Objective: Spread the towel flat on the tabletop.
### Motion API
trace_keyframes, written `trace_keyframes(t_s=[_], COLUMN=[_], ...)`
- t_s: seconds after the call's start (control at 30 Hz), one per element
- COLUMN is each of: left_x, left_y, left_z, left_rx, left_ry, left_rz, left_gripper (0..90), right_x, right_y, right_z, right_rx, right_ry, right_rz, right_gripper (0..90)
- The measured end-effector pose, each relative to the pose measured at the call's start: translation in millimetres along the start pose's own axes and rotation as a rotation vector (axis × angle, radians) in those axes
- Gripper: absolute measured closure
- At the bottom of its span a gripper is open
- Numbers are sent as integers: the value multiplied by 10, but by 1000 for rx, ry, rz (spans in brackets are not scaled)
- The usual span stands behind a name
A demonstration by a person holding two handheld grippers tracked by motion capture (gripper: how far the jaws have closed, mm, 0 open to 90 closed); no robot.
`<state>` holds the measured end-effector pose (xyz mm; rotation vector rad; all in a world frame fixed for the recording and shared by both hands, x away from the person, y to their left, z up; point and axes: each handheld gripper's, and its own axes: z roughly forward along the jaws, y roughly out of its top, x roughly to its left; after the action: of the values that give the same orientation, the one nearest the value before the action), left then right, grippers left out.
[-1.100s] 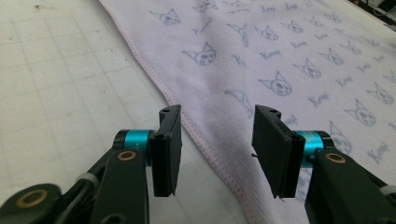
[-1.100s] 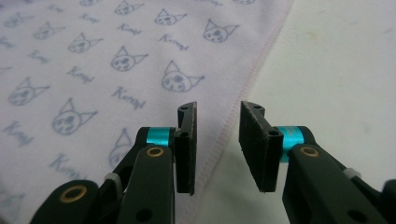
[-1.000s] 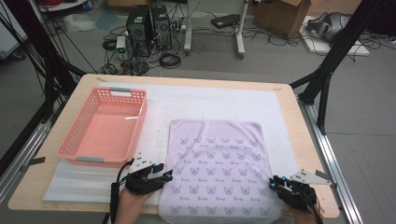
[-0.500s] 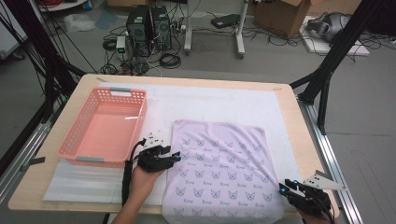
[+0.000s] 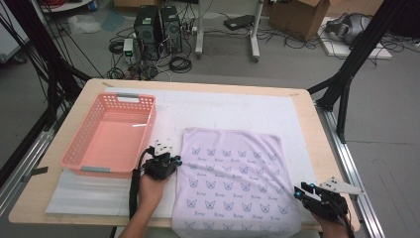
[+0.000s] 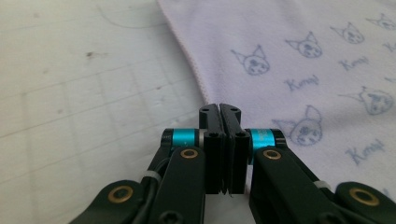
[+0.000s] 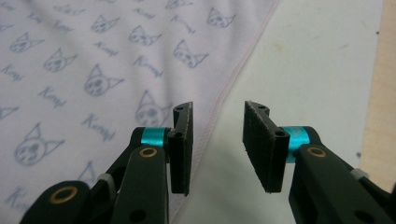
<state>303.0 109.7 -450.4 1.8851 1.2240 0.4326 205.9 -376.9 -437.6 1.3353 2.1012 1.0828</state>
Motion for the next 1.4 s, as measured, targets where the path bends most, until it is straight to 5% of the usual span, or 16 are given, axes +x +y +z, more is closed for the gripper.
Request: trace_keyframes(t_s=[0.07, 0.2, 0.3, 0.43, 0.6, 0.7, 0.73, 0.83, 0.87, 0.93, 1.0, 1.17, 1.4], left_x=[18, 50, 44, 60, 40, 21, 12, -2, -4, -3, -8, -11, -9], left_y=[-23, -38, -66, -115, -151, -175, -183, -200, -203, -210, -219, -230, -208], left_z=[-13, -47, -101, -155, -202, -231, -239, -260, -261, -273, -281, -302, -284], left_rx=[-1, -20, -56, -79, -92, -94, -97, -102, -106, -107, -116, -135, -146], left_ry=[-21, -74, -120, -166, -196, -210, -211, -218, -220, -222, -225, -237, -249], left_rz=[3, -22, -6, 2, 10, 16, 21, 24, 24, 25, 23, 17, 23], left_gripper=[863, 602, 539, 497, 473, 467, 467, 464, 463, 458, 456, 443, 521], right_x=[-31, -110, -175, -267, -343, -405, -418, -453, -444, -472, -482, -421, -273], right_y=[70, 275, 459, 663, 841, 895, 899, 926, 937, 926, 910, 937, 838], right_z=[51, 264, 496, 825, 1157, 1280, 1296, 1322, 1323, 1328, 1342, 1230, 857], right_rx=[0, 9, 23, 35, 52, 77, 67, 74, 82, 72, 47, 2, -30], right_ry=[2, 7, 12, -3, -107, -122, -101, -110, -180, -245, -268, -214, -86], right_rz=[2, -1, -9, -11, -18, -13, -9, -11, -30, -16, 18, 21, -17], right_gripper=[629, 624, 622, 604, 619, 790, 867, 893, 894, 893, 879, 701, 655])
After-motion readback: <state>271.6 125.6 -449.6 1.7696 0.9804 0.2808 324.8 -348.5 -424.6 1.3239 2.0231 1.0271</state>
